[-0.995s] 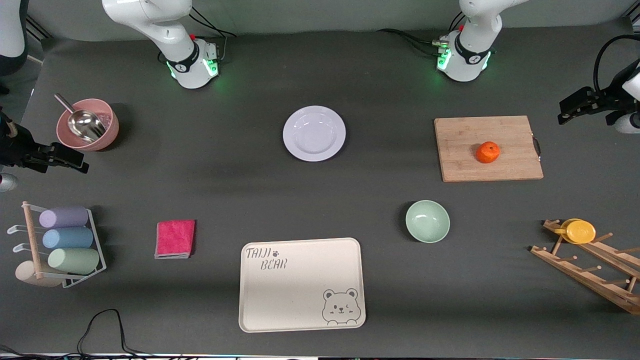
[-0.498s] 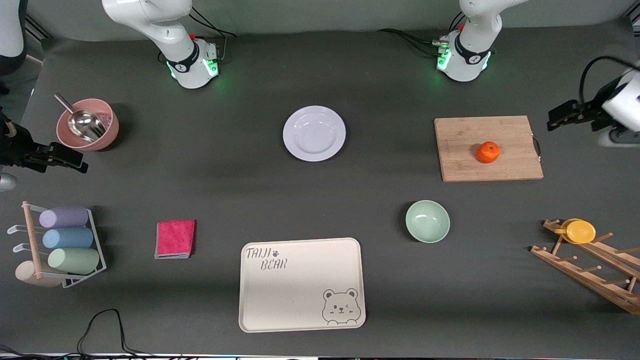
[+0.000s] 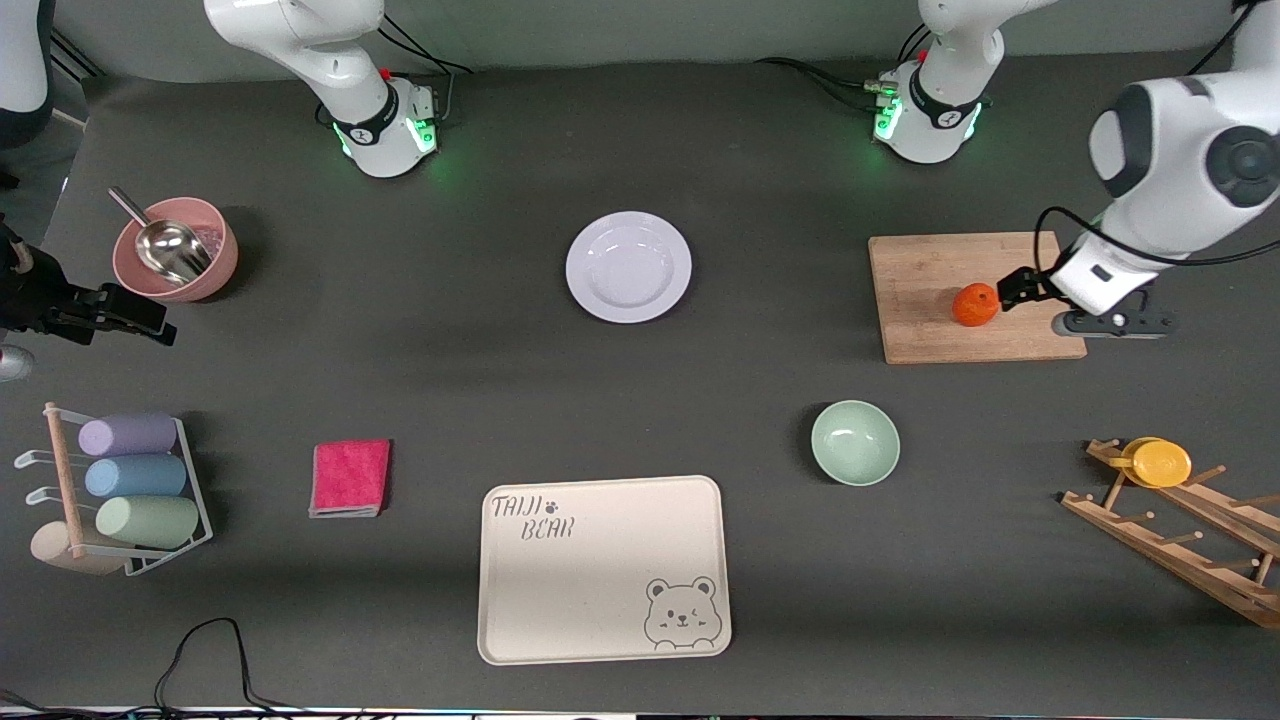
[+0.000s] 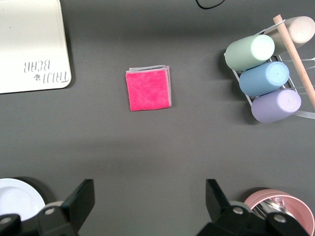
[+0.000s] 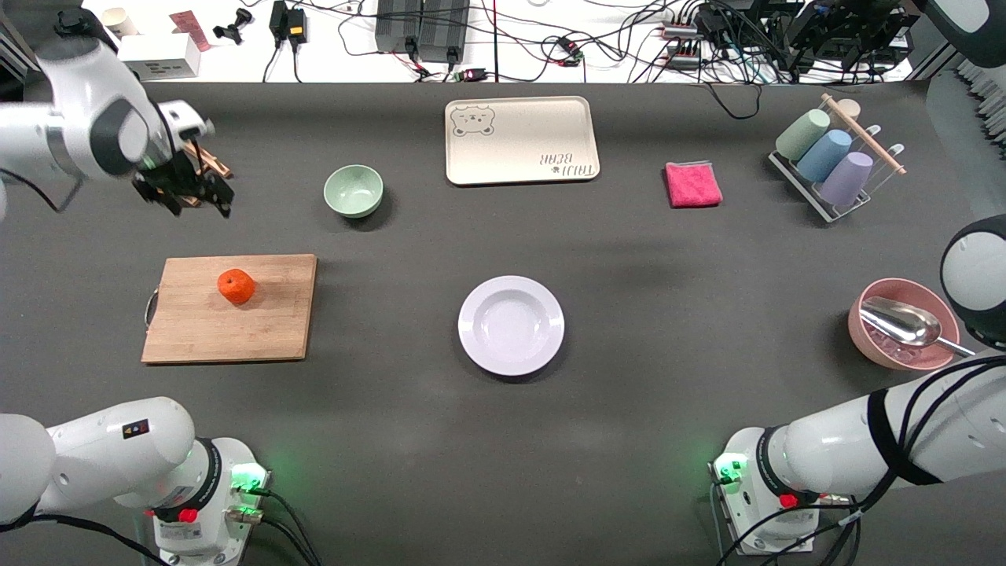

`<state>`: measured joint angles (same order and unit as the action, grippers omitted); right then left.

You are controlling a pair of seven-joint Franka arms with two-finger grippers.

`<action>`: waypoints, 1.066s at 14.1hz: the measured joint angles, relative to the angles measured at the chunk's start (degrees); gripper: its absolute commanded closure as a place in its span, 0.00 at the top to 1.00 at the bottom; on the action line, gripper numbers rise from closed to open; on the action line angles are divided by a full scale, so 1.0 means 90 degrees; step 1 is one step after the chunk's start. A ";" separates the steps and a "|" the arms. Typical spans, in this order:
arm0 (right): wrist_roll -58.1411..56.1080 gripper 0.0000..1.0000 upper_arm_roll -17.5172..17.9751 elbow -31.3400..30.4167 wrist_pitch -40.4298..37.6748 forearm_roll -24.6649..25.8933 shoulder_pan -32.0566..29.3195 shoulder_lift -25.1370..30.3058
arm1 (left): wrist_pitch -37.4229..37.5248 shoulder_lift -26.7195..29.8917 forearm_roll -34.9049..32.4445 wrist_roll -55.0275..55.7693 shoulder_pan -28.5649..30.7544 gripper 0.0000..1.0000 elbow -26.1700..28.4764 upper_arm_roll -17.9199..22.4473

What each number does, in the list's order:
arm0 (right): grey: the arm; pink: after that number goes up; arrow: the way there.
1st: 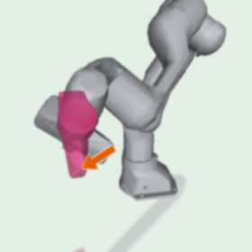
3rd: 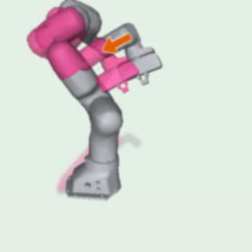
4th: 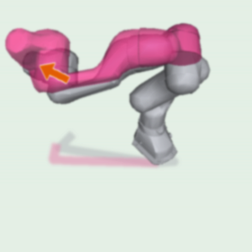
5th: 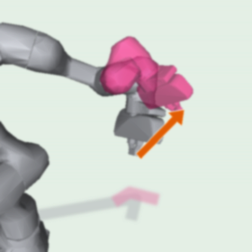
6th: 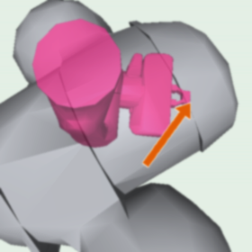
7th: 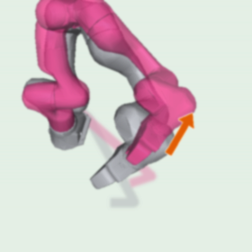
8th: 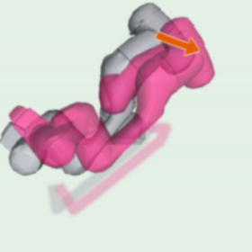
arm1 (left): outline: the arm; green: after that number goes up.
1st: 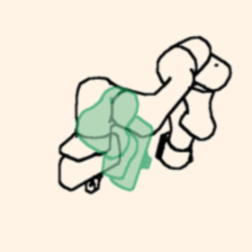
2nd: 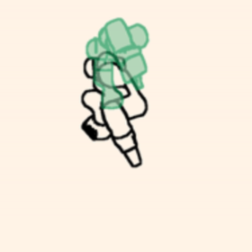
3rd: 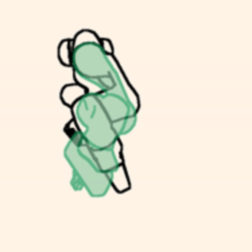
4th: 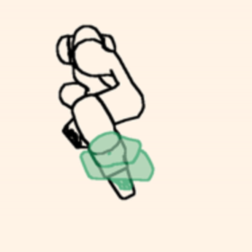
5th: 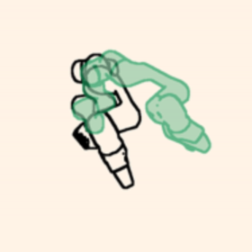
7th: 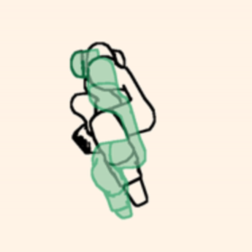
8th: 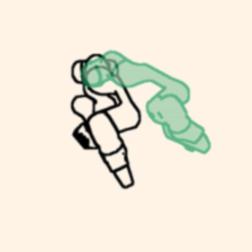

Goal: Place orange and plate with both arms
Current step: 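Reach the left gripper down to the orange on the cutting board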

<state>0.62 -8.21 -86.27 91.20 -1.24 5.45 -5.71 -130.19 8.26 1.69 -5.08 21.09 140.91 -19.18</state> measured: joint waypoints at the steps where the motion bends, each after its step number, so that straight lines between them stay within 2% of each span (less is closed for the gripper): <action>1: 0.0000 1.00 0.0000 0.0000 0.0000 0.0000 0.0000 0.0000 | -0.0469 -0.0008 0.0036 0.0000 0.0001 1.00 0.0424 0.0003; 3: 0.0000 1.00 0.0000 -0.0001 -0.0001 0.0000 0.0000 0.0000 | -0.1272 -0.0073 0.0081 0.0000 0.0003 1.00 0.1107 0.0012; 5: -0.0001 1.00 0.0000 -0.0002 -0.0002 0.0000 0.0000 0.0000 | -0.1903 -0.0296 0.0114 0.0000 0.0006 1.00 0.1500 0.0019; 10: -0.0002 1.00 0.0000 -0.0005 -0.0003 0.0000 0.0000 0.0000 | -0.2723 -0.1078 0.0124 0.0000 0.0018 1.00 0.1720 0.0040; 11: -0.0003 1.00 0.0000 -0.0005 -0.0003 0.0000 -0.0001 0.0000 | -0.2875 -0.1191 0.0124 0.0000 0.0022 0.93 0.1746 0.0042; 12: -0.0003 1.00 0.0000 -0.0005 -0.0003 0.0000 -0.0001 0.0000 | -0.2966 -0.1267 0.0124 0.0000 0.0026 0.71 0.1767 0.0044; 13: -0.0003 1.00 0.0000 -0.0005 -0.0003 0.0000 -0.0002 0.0000 | -0.3004 -0.1307 0.0124 0.0000 0.0029 0.39 0.1781 0.0049; 14: -0.0003 1.00 0.0000 -0.0005 -0.0003 0.0000 -0.0002 0.0000 | -0.3006 -0.1316 0.0126 0.0003 0.0031 0.18 0.1781 0.0054; 15: -0.0003 1.00 0.0000 -0.0005 -0.0003 0.0000 -0.0002 0.0000 | -0.3007 -0.1314 0.0127 0.0006 0.0034 0.07 0.1780 0.0064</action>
<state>0.60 -8.21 -86.32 91.18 -1.24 5.44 -5.71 -157.25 -3.57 2.84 -5.02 21.39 156.92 -18.60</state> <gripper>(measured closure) 0.000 0.137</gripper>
